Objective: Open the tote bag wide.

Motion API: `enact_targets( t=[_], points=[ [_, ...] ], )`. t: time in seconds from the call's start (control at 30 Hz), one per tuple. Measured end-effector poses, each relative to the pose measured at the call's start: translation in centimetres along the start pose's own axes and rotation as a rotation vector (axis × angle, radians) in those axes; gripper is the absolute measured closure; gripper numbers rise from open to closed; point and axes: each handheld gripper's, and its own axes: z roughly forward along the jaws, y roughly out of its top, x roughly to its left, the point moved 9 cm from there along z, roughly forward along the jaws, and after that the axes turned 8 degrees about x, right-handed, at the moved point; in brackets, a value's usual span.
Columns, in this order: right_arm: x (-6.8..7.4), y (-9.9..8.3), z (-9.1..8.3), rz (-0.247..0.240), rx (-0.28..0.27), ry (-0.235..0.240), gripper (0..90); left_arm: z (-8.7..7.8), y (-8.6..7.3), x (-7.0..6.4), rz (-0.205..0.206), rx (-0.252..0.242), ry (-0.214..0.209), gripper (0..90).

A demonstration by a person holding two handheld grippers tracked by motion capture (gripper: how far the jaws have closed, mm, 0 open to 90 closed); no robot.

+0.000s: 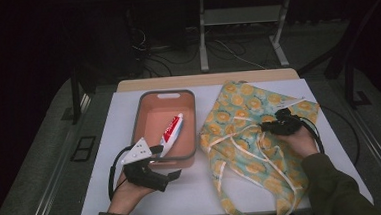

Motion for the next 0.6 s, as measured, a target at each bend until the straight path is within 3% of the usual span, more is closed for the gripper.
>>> enact_targets(
  t=[0.1,0.17,0.27,0.33,0.37,0.4,0.47,0.6],
  points=[
    [0.2,0.5,-1.1,0.031,-0.052,0.029,55.9,0.0,0.0,-0.1,0.001,-0.003,-0.002,0.0],
    [1.0,1.2,-3.2,0.042,-0.121,0.062,44.8,0.0,0.0,-0.1,0.000,-0.003,-0.003,0.0],
    [1.7,1.4,-4.7,0.031,-0.148,0.080,41.7,-0.1,0.0,-0.1,0.001,-0.003,-0.003,0.0],
    [2.9,1.2,-5.8,0.009,-0.149,0.116,40.8,-0.1,0.1,-0.1,0.001,-0.005,-0.003,0.0],
    [4.2,0.7,-6.4,-0.030,-0.132,0.134,40.5,-0.1,0.1,-0.1,0.001,-0.006,-0.003,0.0],
    [4.2,0.7,-6.4,-0.030,-0.132,0.134,40.5,-0.1,0.1,-0.1,-0.001,-0.005,-0.002,0.0],
    [5.9,-0.7,-6.8,-0.083,-0.100,0.144,40.3,-0.1,0.1,-0.1,0.002,-0.004,-0.002,0.0],
    [7.2,-2.1,-7.2,-0.123,-0.081,0.129,40.6,-0.2,0.0,-0.1,0.000,-0.005,-0.001,0.0]
  ],
)
